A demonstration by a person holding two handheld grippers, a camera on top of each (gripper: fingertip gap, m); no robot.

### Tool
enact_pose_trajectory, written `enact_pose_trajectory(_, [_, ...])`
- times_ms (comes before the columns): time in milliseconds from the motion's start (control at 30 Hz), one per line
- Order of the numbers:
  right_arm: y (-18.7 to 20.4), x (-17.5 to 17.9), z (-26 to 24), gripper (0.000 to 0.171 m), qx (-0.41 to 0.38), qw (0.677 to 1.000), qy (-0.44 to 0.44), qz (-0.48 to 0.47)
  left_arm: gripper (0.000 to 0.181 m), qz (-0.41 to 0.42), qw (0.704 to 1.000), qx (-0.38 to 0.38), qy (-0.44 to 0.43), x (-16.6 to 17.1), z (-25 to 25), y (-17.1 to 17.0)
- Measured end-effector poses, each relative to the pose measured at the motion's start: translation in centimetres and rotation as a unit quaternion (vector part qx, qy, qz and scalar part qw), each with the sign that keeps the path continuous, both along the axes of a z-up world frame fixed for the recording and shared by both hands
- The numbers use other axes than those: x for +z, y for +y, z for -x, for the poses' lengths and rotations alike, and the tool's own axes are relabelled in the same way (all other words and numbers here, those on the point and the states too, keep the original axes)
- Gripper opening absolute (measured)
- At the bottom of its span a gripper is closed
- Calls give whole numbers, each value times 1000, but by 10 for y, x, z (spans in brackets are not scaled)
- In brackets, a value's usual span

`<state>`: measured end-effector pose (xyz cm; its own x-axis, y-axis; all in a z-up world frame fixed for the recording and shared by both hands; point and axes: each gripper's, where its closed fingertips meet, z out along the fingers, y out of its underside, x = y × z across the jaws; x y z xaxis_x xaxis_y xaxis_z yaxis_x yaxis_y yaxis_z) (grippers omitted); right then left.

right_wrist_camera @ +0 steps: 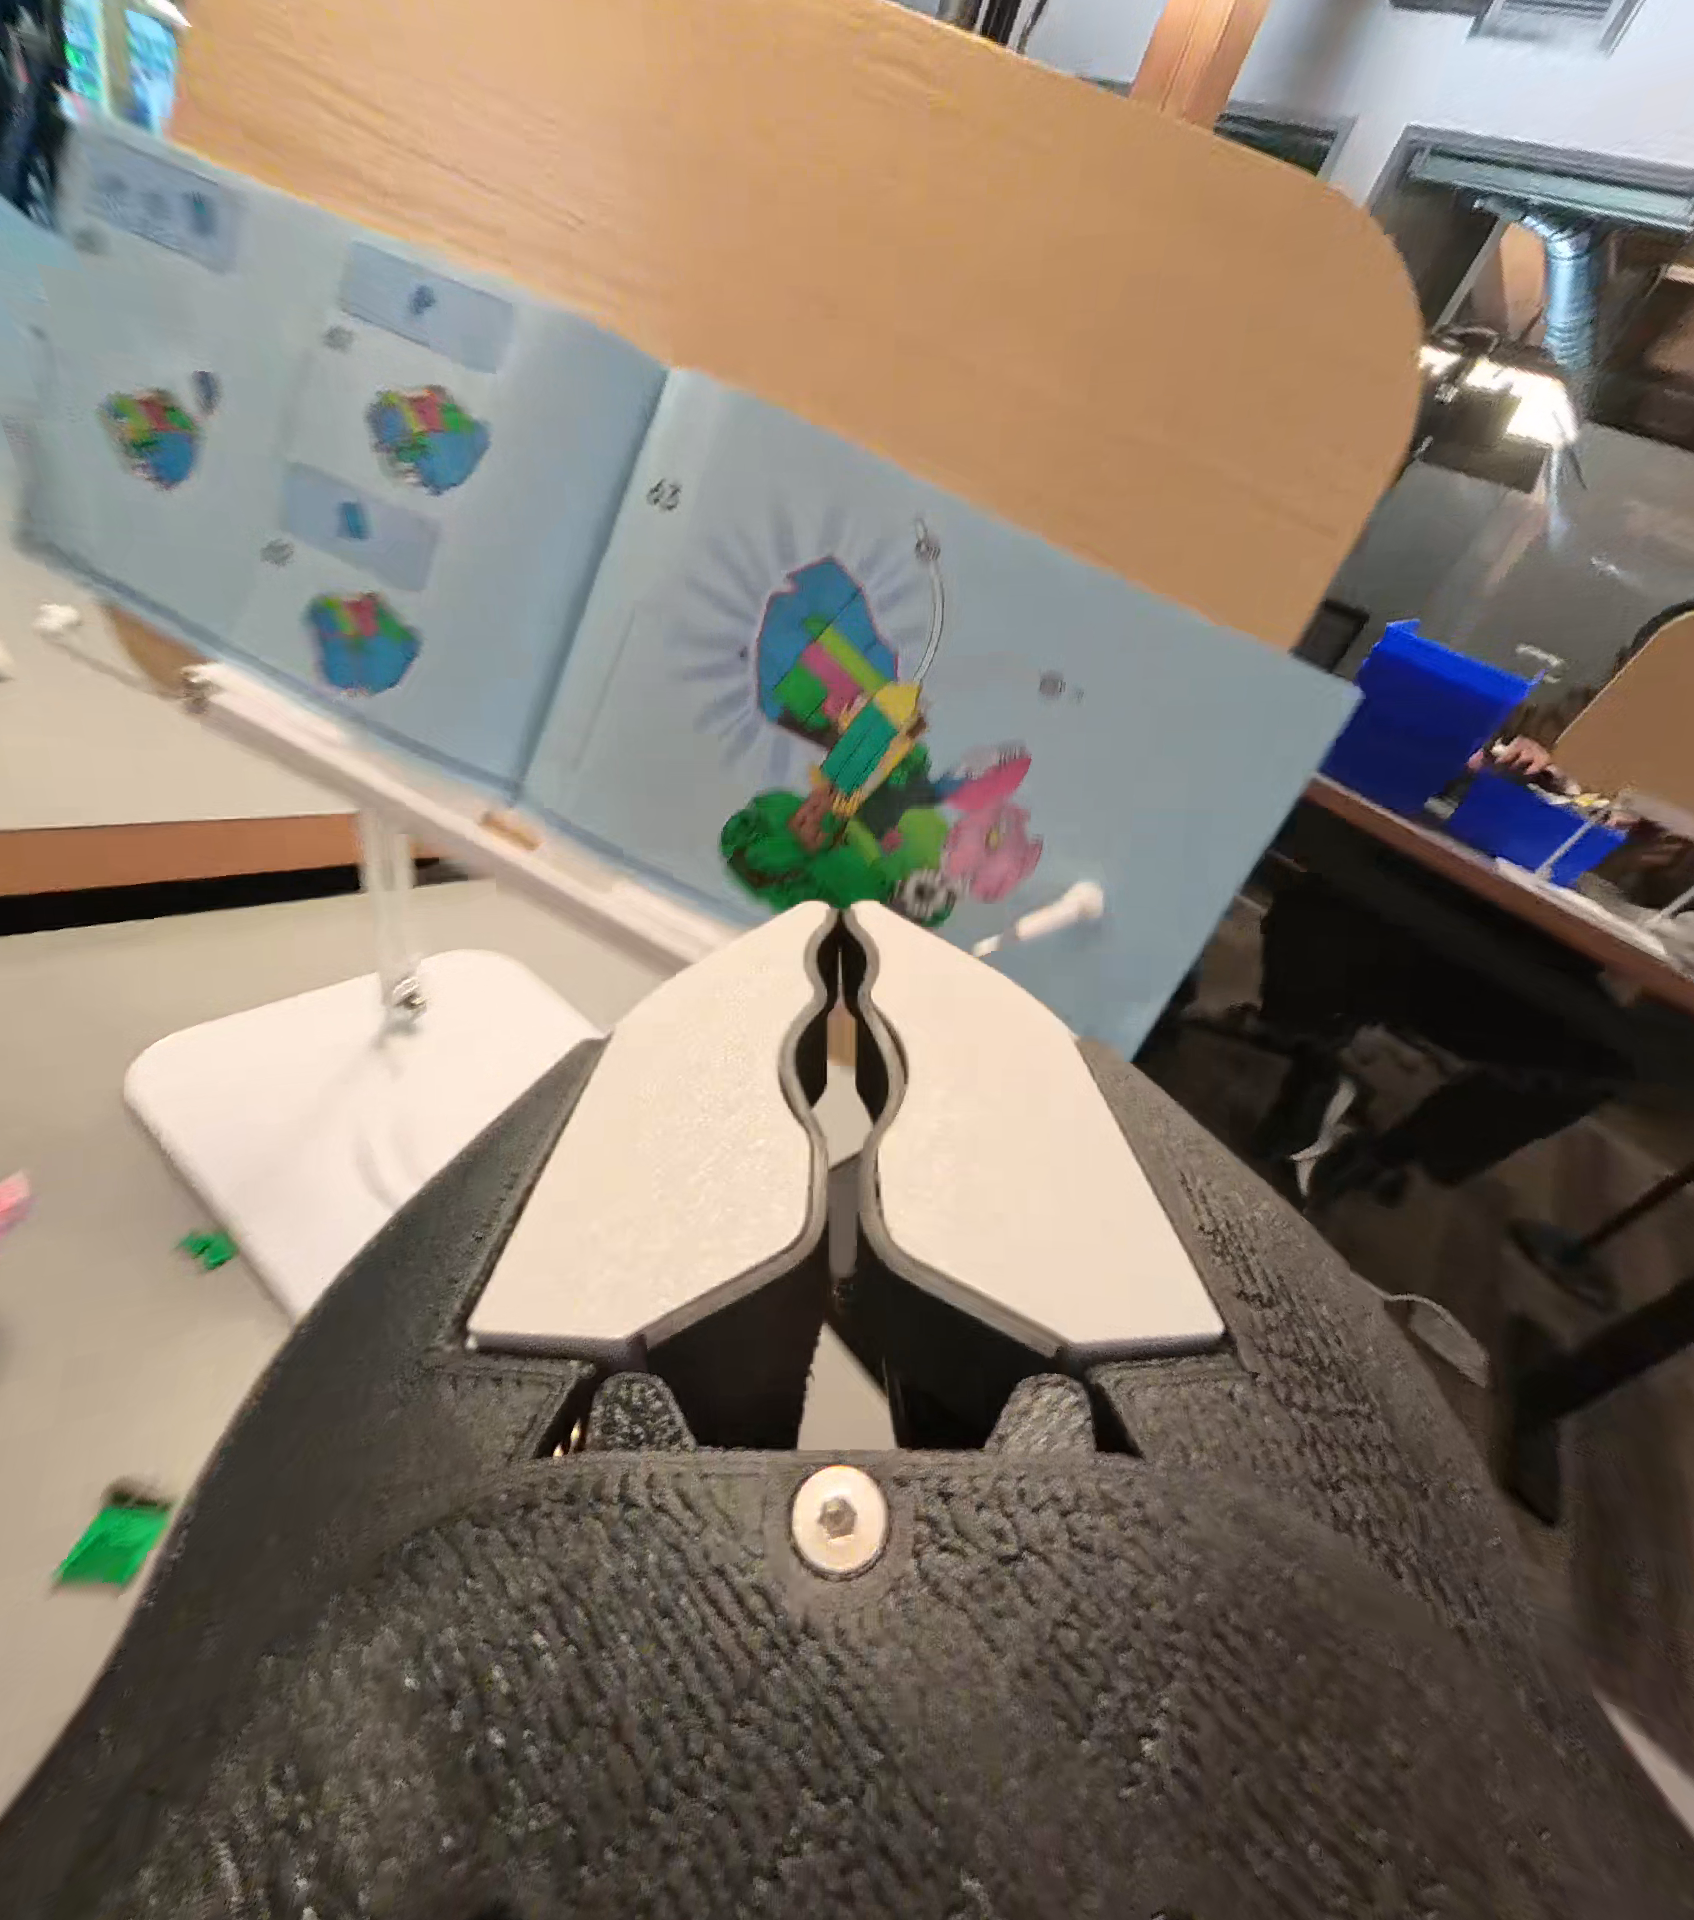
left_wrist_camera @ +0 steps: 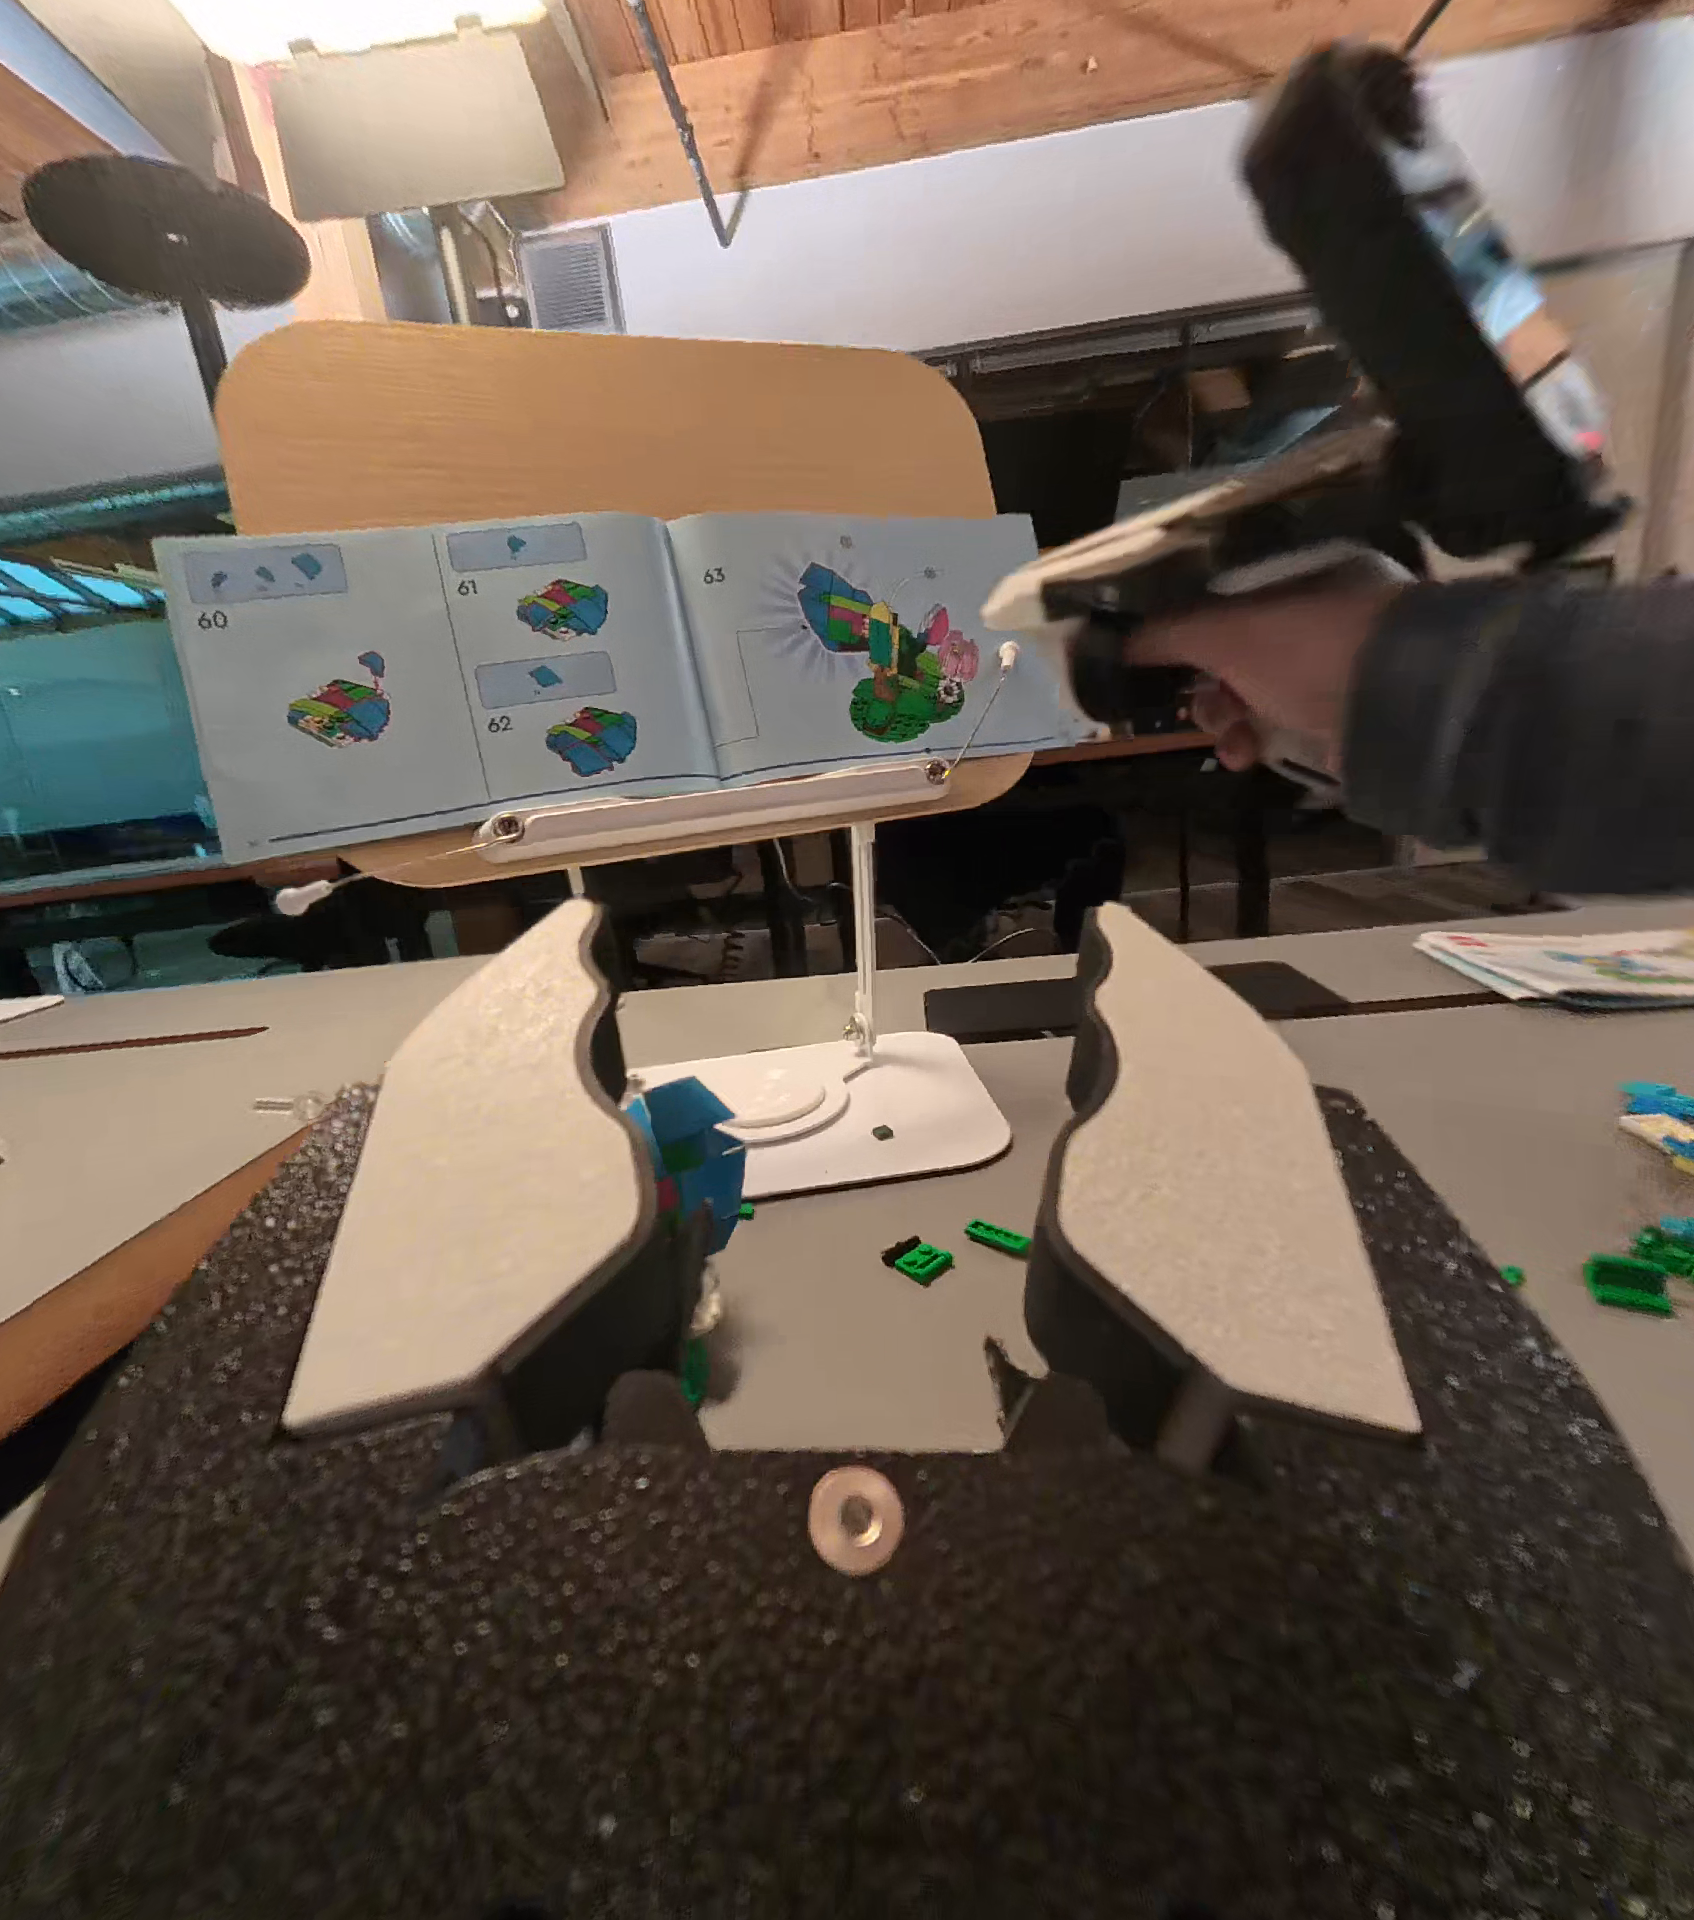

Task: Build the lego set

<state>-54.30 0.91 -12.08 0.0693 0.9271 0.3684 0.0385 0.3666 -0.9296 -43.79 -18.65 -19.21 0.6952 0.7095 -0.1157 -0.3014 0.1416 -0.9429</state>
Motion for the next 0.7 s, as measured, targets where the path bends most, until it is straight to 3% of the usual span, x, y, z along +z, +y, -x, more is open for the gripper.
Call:
enact_pose_trajectory(100, [6,4,41,0,-13,999,-21,-33,83,28,999,1,29,-7,-8,4])
enact_pose_trajectory(233, [19,-17,62,0,-54,992,-85,-75,83,75,994,-11,74,-19,-20,24])
enact_pose_trajectory(400, [34,-30,60,0,-80,984,-123,-97,83,88,992,-30,83,-23,-26,32])
enact_pose_trajectory(700, [64,-56,32,0,-131,977,-162,-36,81,83,994,-37,56,-28,-21,31])
